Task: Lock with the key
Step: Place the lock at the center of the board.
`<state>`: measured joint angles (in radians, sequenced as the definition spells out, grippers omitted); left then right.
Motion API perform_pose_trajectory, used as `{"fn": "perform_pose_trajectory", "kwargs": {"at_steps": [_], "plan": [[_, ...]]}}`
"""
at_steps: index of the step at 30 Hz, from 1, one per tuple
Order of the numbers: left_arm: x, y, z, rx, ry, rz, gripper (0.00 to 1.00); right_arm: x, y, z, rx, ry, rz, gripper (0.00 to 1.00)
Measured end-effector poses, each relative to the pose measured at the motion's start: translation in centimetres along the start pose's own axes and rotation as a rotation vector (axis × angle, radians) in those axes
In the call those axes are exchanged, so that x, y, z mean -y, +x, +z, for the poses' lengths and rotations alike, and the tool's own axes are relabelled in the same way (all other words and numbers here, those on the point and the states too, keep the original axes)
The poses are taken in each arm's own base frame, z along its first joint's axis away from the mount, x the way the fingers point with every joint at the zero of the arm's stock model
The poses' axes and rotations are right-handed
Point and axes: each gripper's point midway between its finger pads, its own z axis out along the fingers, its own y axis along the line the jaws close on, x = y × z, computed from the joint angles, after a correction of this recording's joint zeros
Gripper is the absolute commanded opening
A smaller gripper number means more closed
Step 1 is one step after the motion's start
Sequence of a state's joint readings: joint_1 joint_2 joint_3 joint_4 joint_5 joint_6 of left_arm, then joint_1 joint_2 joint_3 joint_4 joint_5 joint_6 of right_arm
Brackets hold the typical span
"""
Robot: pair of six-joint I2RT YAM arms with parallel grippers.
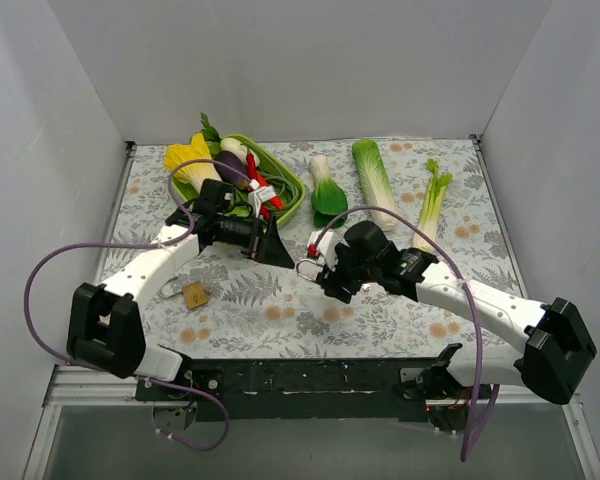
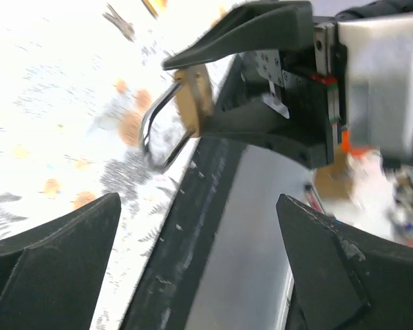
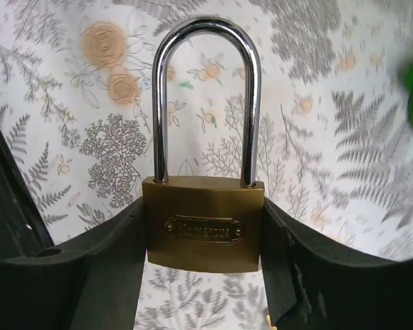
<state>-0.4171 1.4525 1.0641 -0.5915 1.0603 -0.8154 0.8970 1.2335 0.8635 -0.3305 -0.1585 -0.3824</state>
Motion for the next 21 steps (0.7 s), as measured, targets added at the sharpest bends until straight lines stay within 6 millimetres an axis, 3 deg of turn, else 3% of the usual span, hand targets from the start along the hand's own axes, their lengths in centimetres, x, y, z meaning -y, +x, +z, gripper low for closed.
{"fn": "perform_pose_trajectory", "kwargs": {"at_steps": [6, 11, 16, 21], "plan": [[-0.1, -3.8, -4.2, 0.241, -0.158, 0.089, 0.98, 2.4, 3.2, -0.7, -0.068, 0.134, 0.448, 0.01], [-0.1, -5.5, -6.0, 0.351, -0.285, 0.143, 0.98, 2.2, 6.5, -0.3, -0.145, 0.245, 0.766, 0.01], [-1.1, -5.7, -7.2, 0.401, -0.375, 0.146, 0.98, 1.7, 8.9, 0.8, -0.215, 0.302, 0.968, 0.01], [-1.9, -4.4, -7.9, 0.413, -0.427, 0.125, 0.98, 2.0, 10.2, 2.3, -0.253, 0.351, 1.082, 0.01]]}}
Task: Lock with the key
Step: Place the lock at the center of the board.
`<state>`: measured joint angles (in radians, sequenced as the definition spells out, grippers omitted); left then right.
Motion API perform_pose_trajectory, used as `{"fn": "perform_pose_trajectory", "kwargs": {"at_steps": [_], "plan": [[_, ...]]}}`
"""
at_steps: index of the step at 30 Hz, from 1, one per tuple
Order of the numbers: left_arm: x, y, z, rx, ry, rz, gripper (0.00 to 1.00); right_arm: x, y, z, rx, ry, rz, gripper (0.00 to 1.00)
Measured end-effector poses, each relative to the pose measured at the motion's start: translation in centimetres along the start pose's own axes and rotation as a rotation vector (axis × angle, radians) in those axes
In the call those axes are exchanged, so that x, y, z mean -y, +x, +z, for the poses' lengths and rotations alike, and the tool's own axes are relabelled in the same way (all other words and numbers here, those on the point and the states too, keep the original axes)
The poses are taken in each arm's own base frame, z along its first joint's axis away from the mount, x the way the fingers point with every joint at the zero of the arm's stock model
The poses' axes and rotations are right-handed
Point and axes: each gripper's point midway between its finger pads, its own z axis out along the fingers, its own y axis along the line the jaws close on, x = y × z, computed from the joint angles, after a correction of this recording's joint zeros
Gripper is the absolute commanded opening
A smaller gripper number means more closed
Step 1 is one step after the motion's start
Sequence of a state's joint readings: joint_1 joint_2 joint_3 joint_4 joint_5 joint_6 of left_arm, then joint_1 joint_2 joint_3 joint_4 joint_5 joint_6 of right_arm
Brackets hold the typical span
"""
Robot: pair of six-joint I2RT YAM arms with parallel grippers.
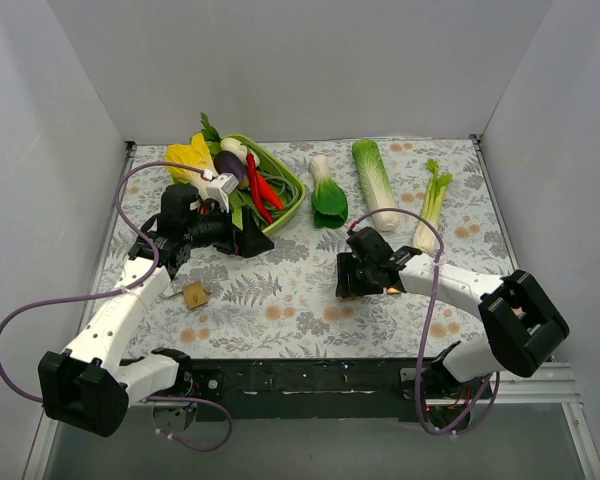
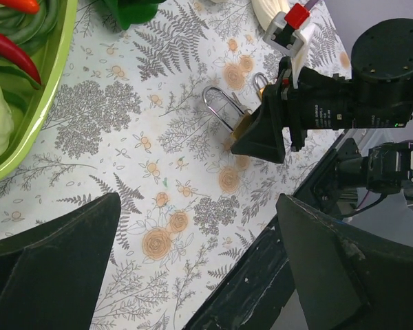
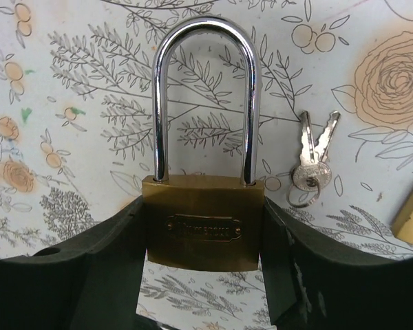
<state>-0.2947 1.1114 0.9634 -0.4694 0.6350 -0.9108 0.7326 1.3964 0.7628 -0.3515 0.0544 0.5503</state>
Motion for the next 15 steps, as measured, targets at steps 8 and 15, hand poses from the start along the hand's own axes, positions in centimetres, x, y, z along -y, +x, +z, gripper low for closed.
{"fn": "perform_pose_trajectory", "kwargs": {"at_steps": [8, 15], "plan": [[-0.9, 0.4, -0.5, 0.008, -0.037, -0.014, 0.98, -0.4, -1.4, 2.5, -0.002, 0.05, 0.103, 0.01], [-1.3, 0.6, -0.5, 0.007, -0.044, -0.018, 0.98, -0.4, -2.7, 3.3, 0.015, 0.118, 0.151, 0.12]]}}
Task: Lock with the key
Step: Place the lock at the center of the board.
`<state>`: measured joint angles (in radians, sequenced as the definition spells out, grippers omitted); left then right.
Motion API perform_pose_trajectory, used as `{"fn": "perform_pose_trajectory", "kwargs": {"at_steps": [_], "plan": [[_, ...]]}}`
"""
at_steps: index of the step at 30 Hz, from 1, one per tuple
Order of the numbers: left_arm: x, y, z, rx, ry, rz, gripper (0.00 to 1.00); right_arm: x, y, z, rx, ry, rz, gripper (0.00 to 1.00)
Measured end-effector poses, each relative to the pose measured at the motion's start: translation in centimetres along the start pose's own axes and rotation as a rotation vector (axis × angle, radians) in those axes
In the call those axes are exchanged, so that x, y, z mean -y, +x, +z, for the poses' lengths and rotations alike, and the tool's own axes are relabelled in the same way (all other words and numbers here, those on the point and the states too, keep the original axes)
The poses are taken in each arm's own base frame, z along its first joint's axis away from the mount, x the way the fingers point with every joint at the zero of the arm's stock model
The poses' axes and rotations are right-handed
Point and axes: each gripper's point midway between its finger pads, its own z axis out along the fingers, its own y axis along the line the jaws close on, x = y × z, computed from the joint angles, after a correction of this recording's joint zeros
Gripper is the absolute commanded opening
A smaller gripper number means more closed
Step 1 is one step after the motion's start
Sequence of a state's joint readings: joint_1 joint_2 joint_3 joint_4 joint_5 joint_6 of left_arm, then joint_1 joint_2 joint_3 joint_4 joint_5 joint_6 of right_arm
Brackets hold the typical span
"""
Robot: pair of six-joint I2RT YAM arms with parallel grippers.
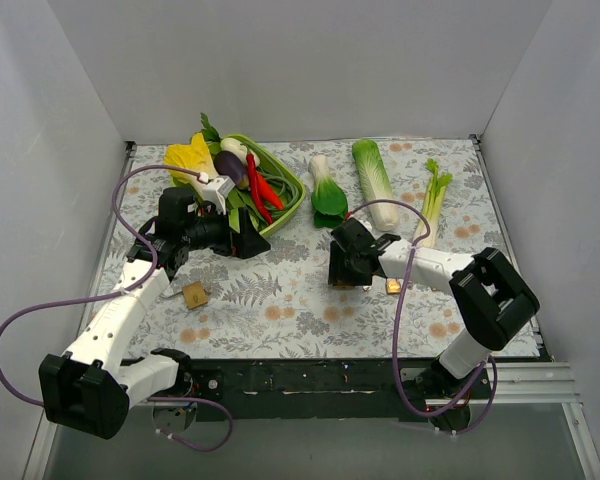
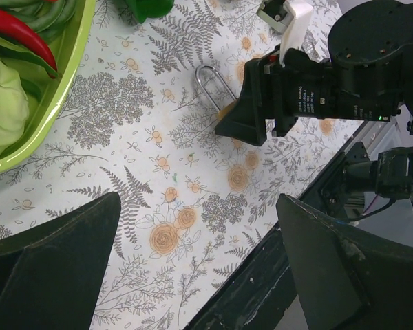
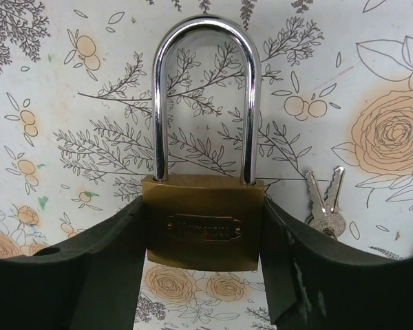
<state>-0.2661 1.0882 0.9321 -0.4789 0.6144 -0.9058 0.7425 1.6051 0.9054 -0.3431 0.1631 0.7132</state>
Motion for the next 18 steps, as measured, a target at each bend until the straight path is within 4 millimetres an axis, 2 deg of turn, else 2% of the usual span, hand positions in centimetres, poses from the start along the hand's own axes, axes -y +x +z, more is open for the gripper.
{"fn": "perform_pose_trajectory", "kwargs": {"at_steps": [5, 8, 11, 12, 18], "plan": [[-0.2, 0.3, 0.0, -0.007, -0.006, -0.002, 0.98, 0.1, 0.5, -0.1, 0.005, 0.05, 0.001, 0.12], [-0.2, 0.3, 0.0, -0.008, -0.006, -0.003, 0.98, 0.3, 1.2, -0.3, -0.004, 0.084, -0.016, 0.09], [-0.3, 0.3, 0.0, -0.009, -0.007, -0.004, 0.98, 0.5, 1.9, -0.6, -0.016, 0.11, -0.034, 0.22], [-0.3, 0.4, 0.0, -0.011, -0.008, -0.006, 0.98, 0.5, 2.1, -0.6, -0.018, 0.116, -0.036, 0.31], [-0.4, 0.5, 0.0, -0.014, -0.012, -0.013, 0.98, 0.6, 2.3, -0.7, -0.02, 0.13, -0.033, 0.64]]}}
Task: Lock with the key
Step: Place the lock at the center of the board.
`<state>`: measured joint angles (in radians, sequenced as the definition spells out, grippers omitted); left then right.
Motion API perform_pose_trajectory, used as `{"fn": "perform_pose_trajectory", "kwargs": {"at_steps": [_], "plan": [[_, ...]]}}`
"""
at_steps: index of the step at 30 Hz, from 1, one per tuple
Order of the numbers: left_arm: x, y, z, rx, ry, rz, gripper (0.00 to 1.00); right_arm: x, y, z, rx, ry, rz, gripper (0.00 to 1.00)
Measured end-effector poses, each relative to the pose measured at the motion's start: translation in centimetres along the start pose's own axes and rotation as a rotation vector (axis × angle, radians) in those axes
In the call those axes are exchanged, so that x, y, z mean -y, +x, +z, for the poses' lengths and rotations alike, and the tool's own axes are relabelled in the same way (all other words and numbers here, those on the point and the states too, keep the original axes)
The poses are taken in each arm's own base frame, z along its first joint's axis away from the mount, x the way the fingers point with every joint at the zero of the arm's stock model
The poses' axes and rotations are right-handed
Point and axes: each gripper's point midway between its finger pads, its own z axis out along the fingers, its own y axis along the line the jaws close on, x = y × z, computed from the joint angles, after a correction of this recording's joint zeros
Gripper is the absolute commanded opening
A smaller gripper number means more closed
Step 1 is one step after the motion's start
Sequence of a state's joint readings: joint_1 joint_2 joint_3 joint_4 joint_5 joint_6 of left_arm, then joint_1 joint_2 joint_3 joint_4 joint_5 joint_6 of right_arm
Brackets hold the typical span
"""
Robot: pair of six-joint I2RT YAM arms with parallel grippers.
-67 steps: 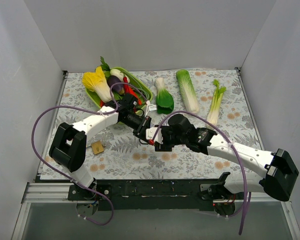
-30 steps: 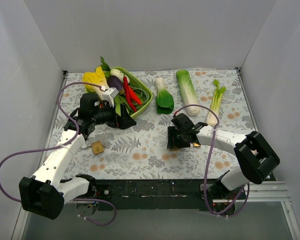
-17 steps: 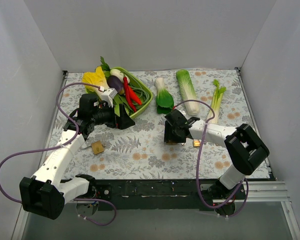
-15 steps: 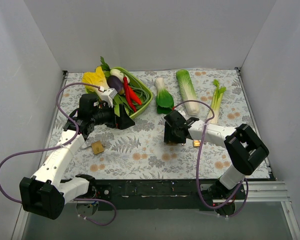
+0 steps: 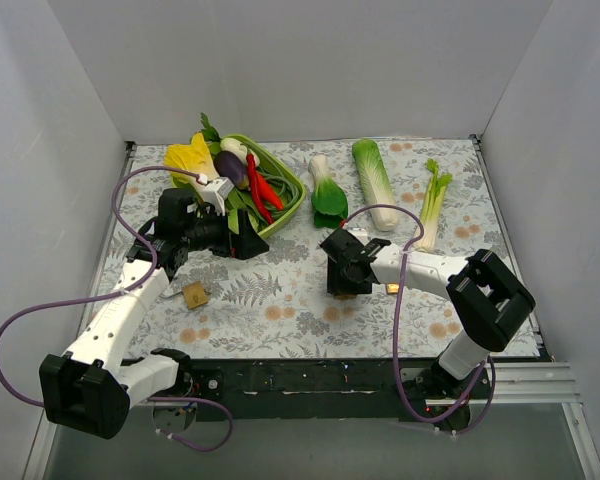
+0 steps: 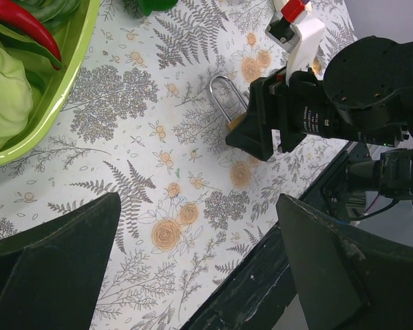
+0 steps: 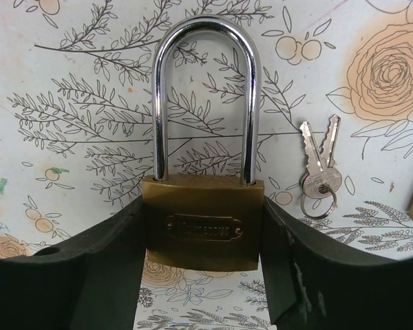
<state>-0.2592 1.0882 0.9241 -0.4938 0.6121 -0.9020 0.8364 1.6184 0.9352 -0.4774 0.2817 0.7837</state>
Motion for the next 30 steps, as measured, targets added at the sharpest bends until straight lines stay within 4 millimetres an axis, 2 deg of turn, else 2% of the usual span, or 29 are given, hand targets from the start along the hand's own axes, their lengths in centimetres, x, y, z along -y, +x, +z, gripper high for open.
{"fn": "perform_pose_trajectory", "kwargs": {"at_steps": [7, 12, 22, 26, 30], "plan": [[-0.2, 0.4, -0.1, -0.014, -0.008, -0.006, 0.98, 0.0, 0.0, 0.0, -0.002, -0.002, 0.0, 0.69], [-0.5, 1.4, -0.4, -0.054, -0.013, -0.002, 0.98, -0.1, 0.0, 0.0, -0.001, -0.005, 0.002, 0.77], [-0.6, 3.0, -1.0, -0.123, -0.014, 0.005, 0.98, -0.5, -0.1, -0.2, -0.004, -0.018, 0.0, 0.81], [-0.4, 3.4, -1.5, -0.17, 0.004, 0.023, 0.98, -0.9, -0.9, -0.5, 0.016, -0.032, -0.018, 0.85], [-1.3, 4.0, -2.0, -0.235, -0.004, 0.046, 0.98, -1.3, -2.5, -1.4, 0.062, -0.055, -0.043, 0.87]]}}
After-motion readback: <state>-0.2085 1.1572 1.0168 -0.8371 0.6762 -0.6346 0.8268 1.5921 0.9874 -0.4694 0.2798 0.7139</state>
